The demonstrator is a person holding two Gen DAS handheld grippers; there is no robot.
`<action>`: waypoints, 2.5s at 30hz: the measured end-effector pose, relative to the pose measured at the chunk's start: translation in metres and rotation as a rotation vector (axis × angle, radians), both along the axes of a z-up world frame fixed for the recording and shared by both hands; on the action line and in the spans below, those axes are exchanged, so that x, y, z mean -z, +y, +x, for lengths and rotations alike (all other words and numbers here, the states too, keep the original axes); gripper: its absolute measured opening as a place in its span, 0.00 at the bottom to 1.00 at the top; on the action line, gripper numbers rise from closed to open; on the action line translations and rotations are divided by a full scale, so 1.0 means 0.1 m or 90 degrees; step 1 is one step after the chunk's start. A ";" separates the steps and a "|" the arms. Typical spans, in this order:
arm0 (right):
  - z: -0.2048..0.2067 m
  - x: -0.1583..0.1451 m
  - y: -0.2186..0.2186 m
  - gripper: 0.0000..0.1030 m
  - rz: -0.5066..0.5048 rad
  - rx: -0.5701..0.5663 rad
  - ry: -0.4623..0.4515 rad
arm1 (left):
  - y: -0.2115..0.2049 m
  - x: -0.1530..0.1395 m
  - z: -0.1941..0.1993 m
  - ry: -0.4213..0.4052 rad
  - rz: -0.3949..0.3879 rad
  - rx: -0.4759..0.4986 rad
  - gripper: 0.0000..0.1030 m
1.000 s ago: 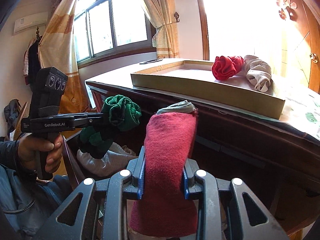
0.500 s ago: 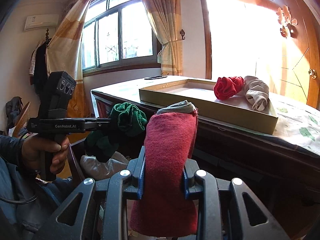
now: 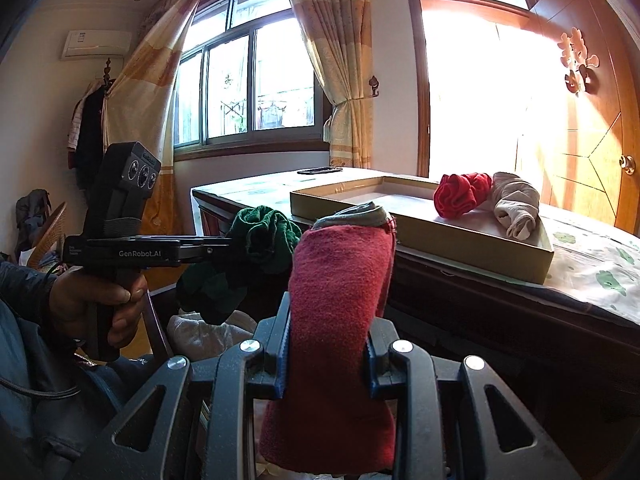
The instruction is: Take underwear out of drawer
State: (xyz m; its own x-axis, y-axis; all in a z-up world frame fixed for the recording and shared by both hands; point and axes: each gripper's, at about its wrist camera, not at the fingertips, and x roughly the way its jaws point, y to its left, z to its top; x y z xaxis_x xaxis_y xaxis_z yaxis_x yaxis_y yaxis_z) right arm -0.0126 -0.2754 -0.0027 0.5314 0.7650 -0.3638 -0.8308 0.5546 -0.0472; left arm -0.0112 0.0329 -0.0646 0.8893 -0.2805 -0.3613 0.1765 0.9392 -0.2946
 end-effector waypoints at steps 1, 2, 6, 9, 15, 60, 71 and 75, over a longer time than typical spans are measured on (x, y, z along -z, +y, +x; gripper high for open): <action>-0.01 0.00 -0.01 0.30 0.002 -0.001 -0.003 | -0.01 -0.01 -0.01 -0.003 0.005 -0.002 0.25; -0.02 0.00 -0.01 0.30 0.003 -0.001 -0.006 | -0.02 -0.02 -0.01 -0.007 0.010 -0.004 0.25; -0.04 -0.01 -0.03 0.30 0.010 -0.002 -0.017 | -0.04 -0.05 -0.04 -0.019 0.025 -0.009 0.25; -0.06 -0.02 -0.04 0.30 0.015 -0.003 -0.024 | -0.05 -0.08 -0.08 -0.032 0.031 -0.014 0.25; -0.06 -0.03 -0.06 0.30 0.026 -0.005 -0.031 | -0.07 -0.13 -0.11 -0.049 0.043 -0.016 0.25; 0.02 -0.30 0.00 0.30 0.050 0.001 -0.030 | -0.09 -0.61 0.04 -0.094 0.050 -0.013 0.25; 0.12 -0.46 0.10 0.30 0.049 0.012 -0.021 | -0.07 -0.75 0.17 -0.093 0.055 -0.017 0.25; 0.16 -0.50 0.12 0.30 0.043 0.020 -0.021 | -0.05 -0.77 0.22 -0.089 0.056 -0.019 0.25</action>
State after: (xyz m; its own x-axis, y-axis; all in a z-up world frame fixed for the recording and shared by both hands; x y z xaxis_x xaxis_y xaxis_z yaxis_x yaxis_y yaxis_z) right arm 0.0032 -0.2630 0.0472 0.5668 0.7696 -0.2940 -0.8113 0.5834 -0.0368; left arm 0.0106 0.0283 0.0126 0.9400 -0.2259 -0.2555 0.1814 0.9656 -0.1861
